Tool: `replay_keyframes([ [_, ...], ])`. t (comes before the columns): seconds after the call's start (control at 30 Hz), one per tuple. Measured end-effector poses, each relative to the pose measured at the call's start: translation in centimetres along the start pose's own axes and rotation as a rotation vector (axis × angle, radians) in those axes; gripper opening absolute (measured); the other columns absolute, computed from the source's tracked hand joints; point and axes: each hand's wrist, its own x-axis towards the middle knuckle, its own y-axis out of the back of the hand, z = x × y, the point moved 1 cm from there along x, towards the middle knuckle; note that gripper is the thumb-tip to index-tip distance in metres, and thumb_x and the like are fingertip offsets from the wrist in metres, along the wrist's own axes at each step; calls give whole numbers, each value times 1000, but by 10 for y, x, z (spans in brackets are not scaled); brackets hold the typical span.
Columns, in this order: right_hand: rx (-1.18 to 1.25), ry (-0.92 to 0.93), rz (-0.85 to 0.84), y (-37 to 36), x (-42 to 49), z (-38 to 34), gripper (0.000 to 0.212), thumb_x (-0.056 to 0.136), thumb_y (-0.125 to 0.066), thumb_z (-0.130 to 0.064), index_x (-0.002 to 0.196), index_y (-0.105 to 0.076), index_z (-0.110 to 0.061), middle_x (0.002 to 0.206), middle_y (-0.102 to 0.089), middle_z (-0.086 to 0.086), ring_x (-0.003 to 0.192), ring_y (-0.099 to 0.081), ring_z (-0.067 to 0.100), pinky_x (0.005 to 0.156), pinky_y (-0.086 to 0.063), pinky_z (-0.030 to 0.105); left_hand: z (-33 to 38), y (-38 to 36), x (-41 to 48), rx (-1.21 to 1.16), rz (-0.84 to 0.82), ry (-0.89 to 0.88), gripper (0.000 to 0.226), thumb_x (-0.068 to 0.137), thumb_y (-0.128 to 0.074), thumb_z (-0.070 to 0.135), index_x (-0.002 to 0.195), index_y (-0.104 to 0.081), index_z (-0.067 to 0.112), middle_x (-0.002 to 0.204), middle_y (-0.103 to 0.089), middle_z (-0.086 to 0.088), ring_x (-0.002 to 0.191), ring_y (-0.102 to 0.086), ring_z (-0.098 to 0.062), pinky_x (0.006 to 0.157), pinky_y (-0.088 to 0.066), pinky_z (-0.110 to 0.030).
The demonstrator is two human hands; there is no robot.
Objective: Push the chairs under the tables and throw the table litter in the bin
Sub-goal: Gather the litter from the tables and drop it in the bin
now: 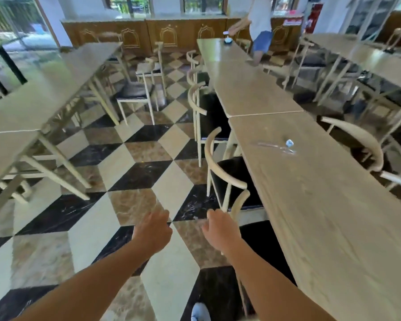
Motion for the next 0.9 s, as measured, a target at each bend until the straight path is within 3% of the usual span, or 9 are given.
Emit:
replay_keyframes([
  [0.17, 29, -151, 15, 21, 63, 51, 29, 103, -44, -35, 119, -53, -13, 111, -57, 7, 102, -60, 25, 77, -47, 34, 47, 10, 88, 58, 0, -164, 22, 94, -47, 27, 111, -56, 15, 116, -55, -7, 105, -54, -27, 87, -48, -38],
  [0.33, -18, -258, -39, 14, 88, 80, 28, 104, -42, -35, 122, -50, -15, 117, -58, 6, 103, -59, 22, 81, -50, 32, 80, 8, 148, 7, -19, -294, 31, 96, -47, 31, 123, -47, 16, 117, -51, -6, 105, -52, -25, 86, -53, -39],
  [0.5, 11, -426, -52, 5, 133, 104, 29, 103, -45, -35, 124, -48, -16, 130, -49, 11, 102, -58, 21, 71, -42, 30, 92, -1, 216, -29, -98, -378, 30, 95, -46, 28, 123, -47, 17, 111, -49, -4, 103, -50, -26, 77, -51, -38],
  [0.63, 10, -524, -97, 2, 180, 111, 26, 102, -41, -28, 123, -50, -14, 123, -54, 9, 107, -56, 24, 74, -44, 33, 85, -5, 276, -31, -145, -461, 24, 94, -45, 27, 116, -47, 17, 108, -49, -5, 103, -51, -26, 77, -52, -37],
  [0.77, 1, -632, -95, 10, 233, 112, 27, 101, -47, -27, 126, -49, -14, 121, -56, 7, 108, -57, 27, 81, -48, 35, 70, 4, 349, -26, -137, -599, 31, 95, -46, 31, 123, -48, 18, 114, -51, -4, 105, -52, -25, 81, -54, -38],
  [0.9, 7, -758, -170, 31, 282, 101, 19, 101, -49, -25, 116, -51, -14, 116, -55, 9, 103, -56, 29, 86, -51, 41, 52, 25, 425, -74, -139, -665, 30, 95, -51, 35, 121, -50, 20, 112, -54, -1, 103, -58, -23, 83, -56, -39],
])
